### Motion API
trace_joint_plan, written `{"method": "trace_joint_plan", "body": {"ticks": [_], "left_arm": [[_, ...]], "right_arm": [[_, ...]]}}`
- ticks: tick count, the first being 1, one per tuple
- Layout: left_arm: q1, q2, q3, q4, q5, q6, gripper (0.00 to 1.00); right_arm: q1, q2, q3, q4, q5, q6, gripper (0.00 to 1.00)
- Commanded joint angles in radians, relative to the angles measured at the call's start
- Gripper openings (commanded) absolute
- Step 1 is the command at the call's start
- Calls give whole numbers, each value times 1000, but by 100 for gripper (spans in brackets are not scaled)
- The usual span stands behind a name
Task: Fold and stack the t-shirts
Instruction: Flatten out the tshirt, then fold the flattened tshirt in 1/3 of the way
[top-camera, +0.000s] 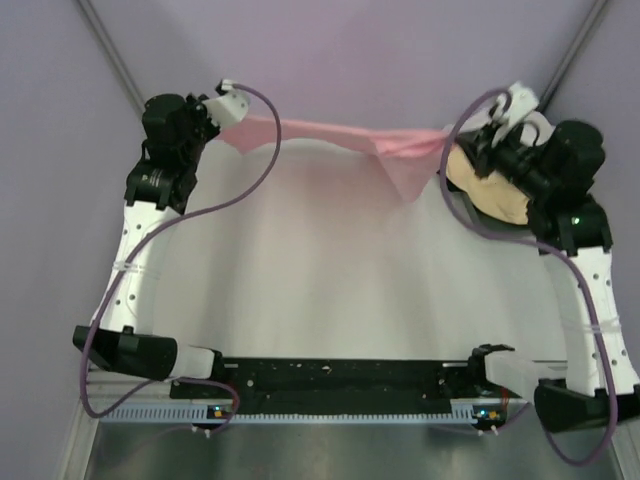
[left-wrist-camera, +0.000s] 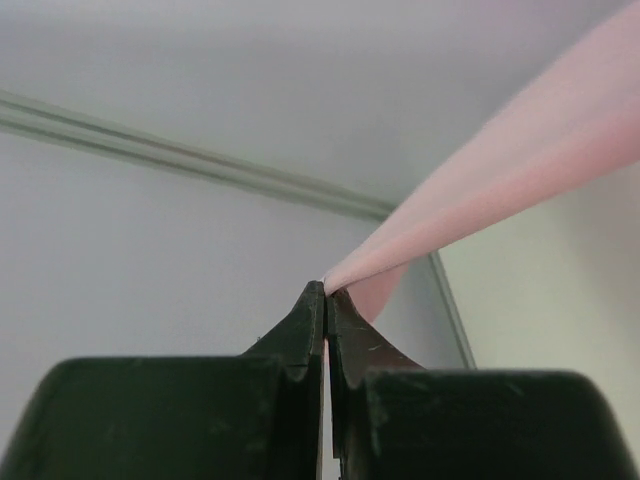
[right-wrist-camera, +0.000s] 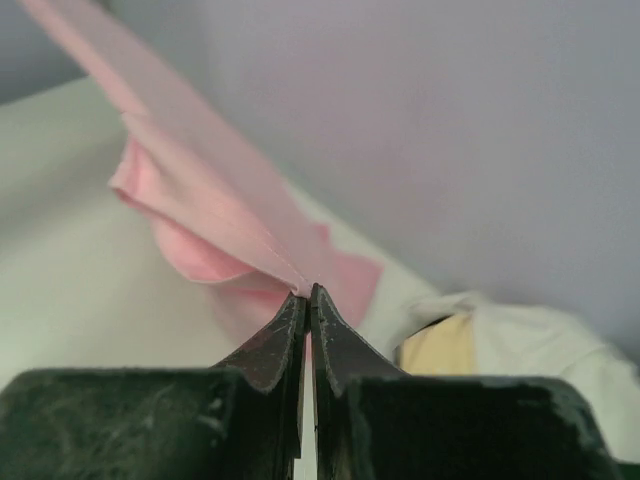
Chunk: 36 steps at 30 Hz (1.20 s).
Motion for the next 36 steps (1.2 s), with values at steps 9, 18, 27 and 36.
{"method": "trace_joint_plan", "body": {"ticks": [9,18,27,36], "left_arm": [[58,-278,-665,-654,129,-99,0],[94,-350,-963,-656,97,-109,0],[94,-267,-923,-415,123,-98,0],[94,-163,-927,-292,104,-107,0]], "right_arm": [[555,-325,-774,-194,-186,364,0],[601,-207,-886,-358,-211,488,0],[451,29,-813,-312,36,474,0],[423,215,-641,-285,190,190,0]]}}
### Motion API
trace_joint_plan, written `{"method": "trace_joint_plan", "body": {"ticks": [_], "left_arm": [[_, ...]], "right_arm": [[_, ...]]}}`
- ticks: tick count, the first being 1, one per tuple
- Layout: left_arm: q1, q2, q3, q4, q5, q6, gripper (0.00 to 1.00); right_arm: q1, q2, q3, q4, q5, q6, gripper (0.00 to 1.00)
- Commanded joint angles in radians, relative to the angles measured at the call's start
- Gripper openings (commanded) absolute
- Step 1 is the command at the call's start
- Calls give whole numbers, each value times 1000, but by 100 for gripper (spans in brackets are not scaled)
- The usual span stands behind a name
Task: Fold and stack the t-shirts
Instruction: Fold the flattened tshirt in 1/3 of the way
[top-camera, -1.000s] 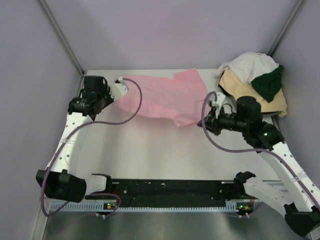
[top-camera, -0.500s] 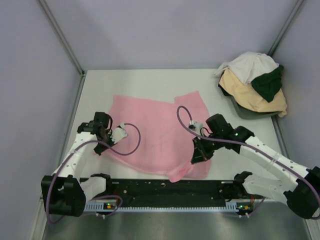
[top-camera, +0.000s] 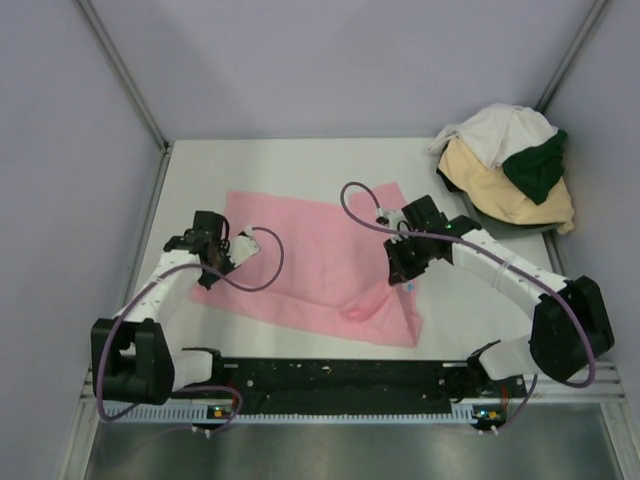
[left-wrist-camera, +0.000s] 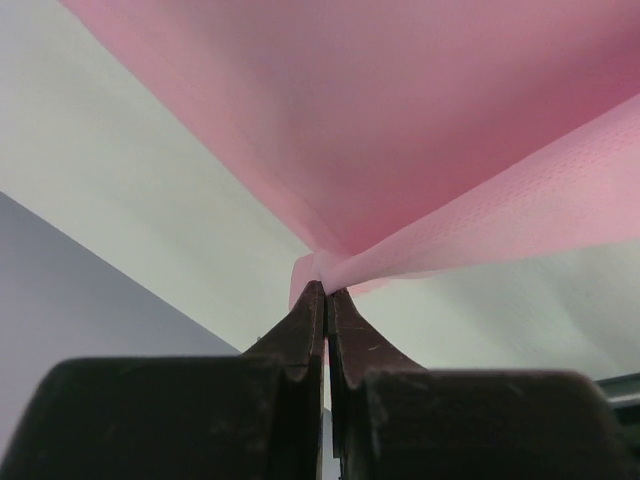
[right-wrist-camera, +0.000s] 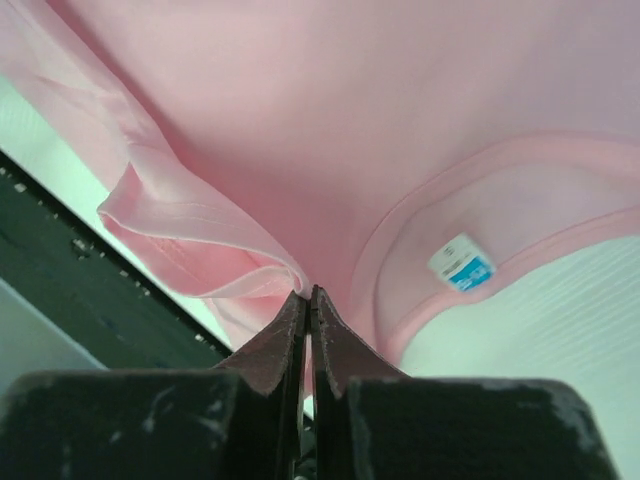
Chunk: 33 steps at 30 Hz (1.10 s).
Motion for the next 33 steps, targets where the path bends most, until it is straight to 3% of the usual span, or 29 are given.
{"method": "trace_joint_plan", "body": {"ticks": [1,17,33], "left_arm": [[4,46,35,103,9,-13,0],[6,224,60,209,-58,-91,0],[6,307,106,246,-84,-131,0]], "right_arm": [[-20,89,98,38,81,-173,0],[-83,207,223,58,144,-325,0],[-92,301,267,59,224,-338,0]]}}
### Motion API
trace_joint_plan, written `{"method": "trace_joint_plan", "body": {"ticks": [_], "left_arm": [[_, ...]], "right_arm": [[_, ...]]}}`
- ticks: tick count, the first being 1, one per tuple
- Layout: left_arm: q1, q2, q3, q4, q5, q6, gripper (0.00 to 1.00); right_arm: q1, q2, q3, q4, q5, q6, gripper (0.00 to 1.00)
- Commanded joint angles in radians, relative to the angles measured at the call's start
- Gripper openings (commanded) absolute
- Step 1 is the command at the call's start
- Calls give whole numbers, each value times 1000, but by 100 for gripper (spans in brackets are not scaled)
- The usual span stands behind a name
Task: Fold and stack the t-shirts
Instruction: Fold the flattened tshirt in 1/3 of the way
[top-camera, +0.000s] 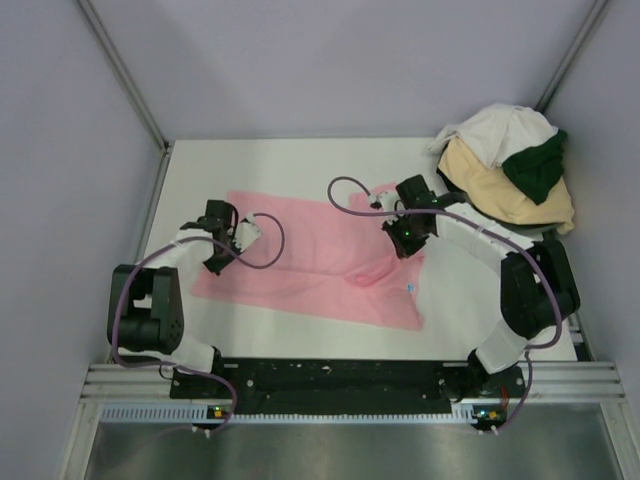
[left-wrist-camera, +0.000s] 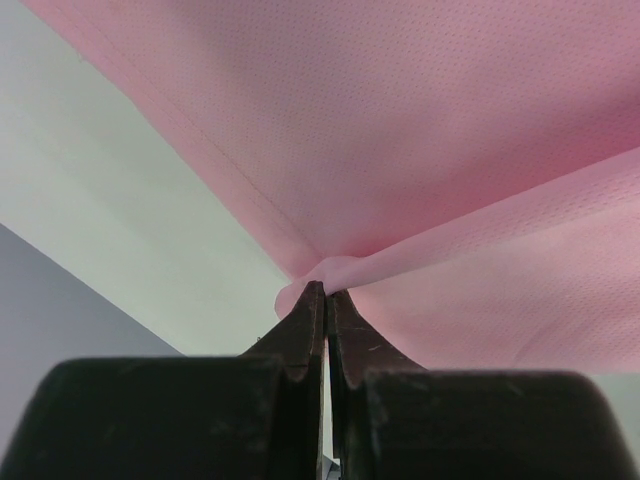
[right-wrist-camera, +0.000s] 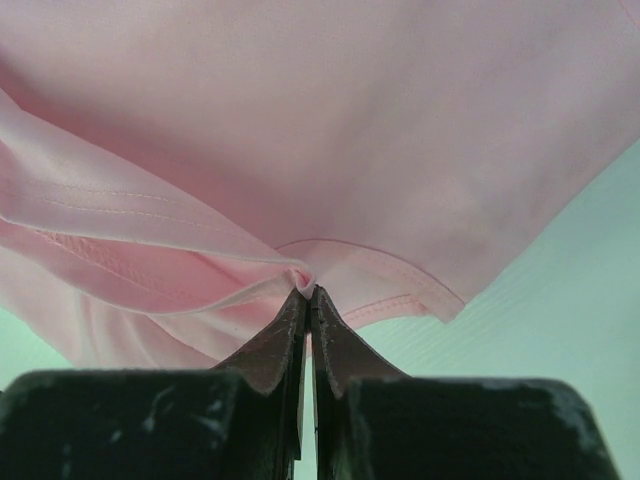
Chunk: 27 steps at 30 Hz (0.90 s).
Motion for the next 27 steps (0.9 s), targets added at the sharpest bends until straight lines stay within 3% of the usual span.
{"method": "trace_joint_plan", "body": {"ticks": [1,10,11,12,14,17,18,20,22,24,27], "left_arm": [[5,22,39,26,-19,-23,0],[5,70,59,35,-28,-43,0],[5,74,62,31,-28,-43,7],[5,79,65,29,-28,-47,19],[5,79,78,31,-34,-53,34],[11,59,127,34,-42,-85,60],[17,45,150,32,-42,-96,67],[40,18,194,9,-14,-121,71],[68,-18,226,-46,48,-141,73],[104,-50,223,-74,87,-147,73],[111,-87,162,-81,96,-144,73]], "right_arm": [[-9,30,52,17,33,-7,0],[-17,76,67,39,85,32,0],[-20,82,68,43,105,40,3],[-23,91,73,49,120,52,9],[-40,111,105,54,156,92,26],[-58,96,163,46,212,173,42],[-57,75,179,37,205,195,45],[-57,10,180,28,165,239,47],[-28,-65,142,29,130,287,47],[40,-114,86,39,63,295,40],[152,-122,20,46,-59,313,7]]}}
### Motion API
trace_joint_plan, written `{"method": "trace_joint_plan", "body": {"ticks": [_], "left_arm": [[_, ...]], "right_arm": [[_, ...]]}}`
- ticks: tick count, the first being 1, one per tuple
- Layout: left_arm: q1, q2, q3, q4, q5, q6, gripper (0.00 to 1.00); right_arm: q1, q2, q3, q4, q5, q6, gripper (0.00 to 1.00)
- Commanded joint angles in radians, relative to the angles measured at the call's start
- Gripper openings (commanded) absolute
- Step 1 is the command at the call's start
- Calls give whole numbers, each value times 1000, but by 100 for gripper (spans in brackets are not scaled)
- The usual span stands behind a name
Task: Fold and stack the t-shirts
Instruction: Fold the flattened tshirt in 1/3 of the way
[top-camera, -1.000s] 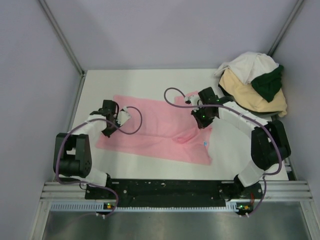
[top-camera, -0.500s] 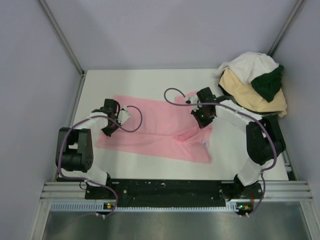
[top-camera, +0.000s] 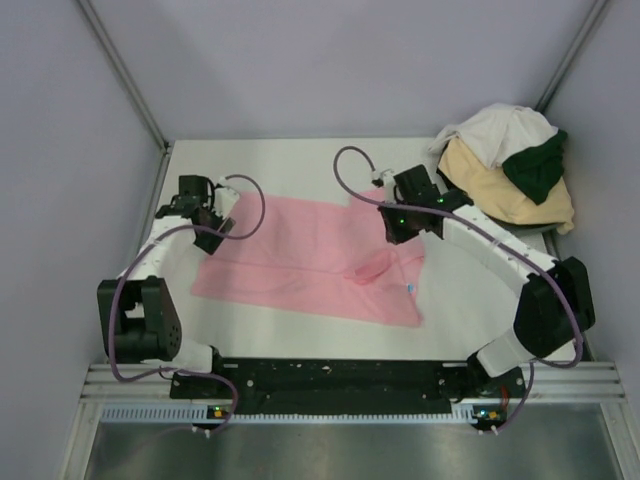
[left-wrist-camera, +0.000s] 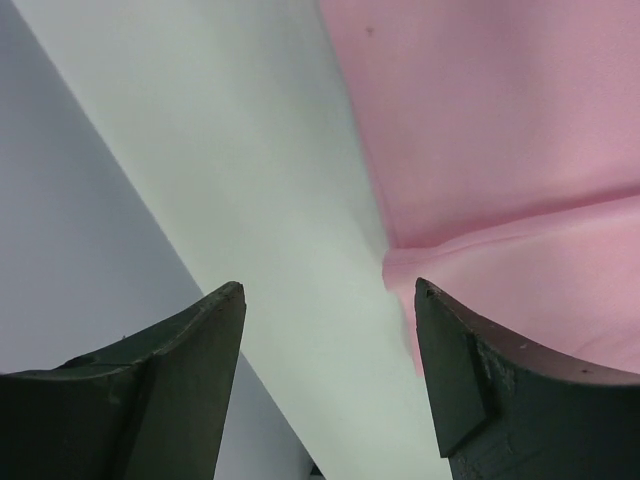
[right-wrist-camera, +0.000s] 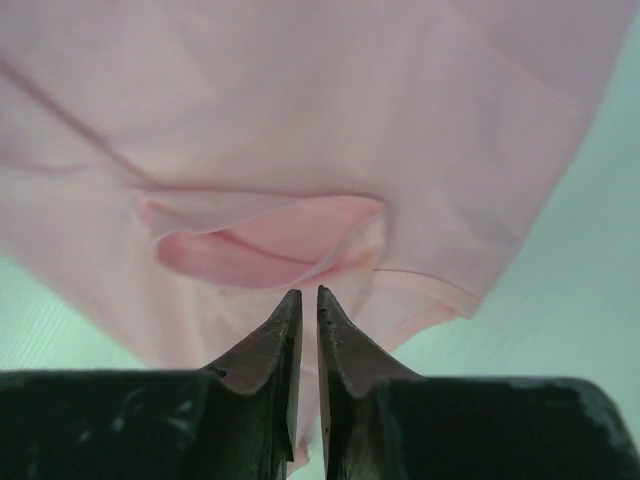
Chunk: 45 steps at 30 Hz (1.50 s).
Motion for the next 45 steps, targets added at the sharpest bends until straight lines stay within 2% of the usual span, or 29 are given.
{"method": "trace_joint_plan", "body": {"ticks": [1,4,10,13,24,30,33,36,39,40,43,45], "left_arm": [[27,-76,-50,-57,51,-29,73],[39,-78,-96,-49,29,-35,72],[53,-92,-139,-39,42,-49,73],[55,-95,-141,-39,42,-49,73],[55,-114,-136,-56,14,-18,75],[56,-128,-150,-63,22,-9,76],[56,-142,-154,-98,72,22,75],[56,-185,-164,-144,132,111,73],[53,-252,-194,-192,219,255,73],[52,-275,-202,-204,245,289,73],[52,-303,-216,-226,298,375,73],[50,-299,-243,-211,289,424,73]], "right_arm": [[167,-49,-76,10,-194,85,0],[219,-28,-111,21,-213,161,0],[267,52,-131,19,-216,187,0],[271,93,-120,27,-163,187,0],[270,331,122,35,3,132,0],[268,434,246,27,0,119,0],[264,475,309,-4,16,113,0],[261,414,309,-53,92,142,0],[244,244,204,-60,140,216,1],[232,177,155,-70,144,249,10],[183,-18,-29,-106,119,371,49],[134,-110,-144,-132,97,475,54]]}}
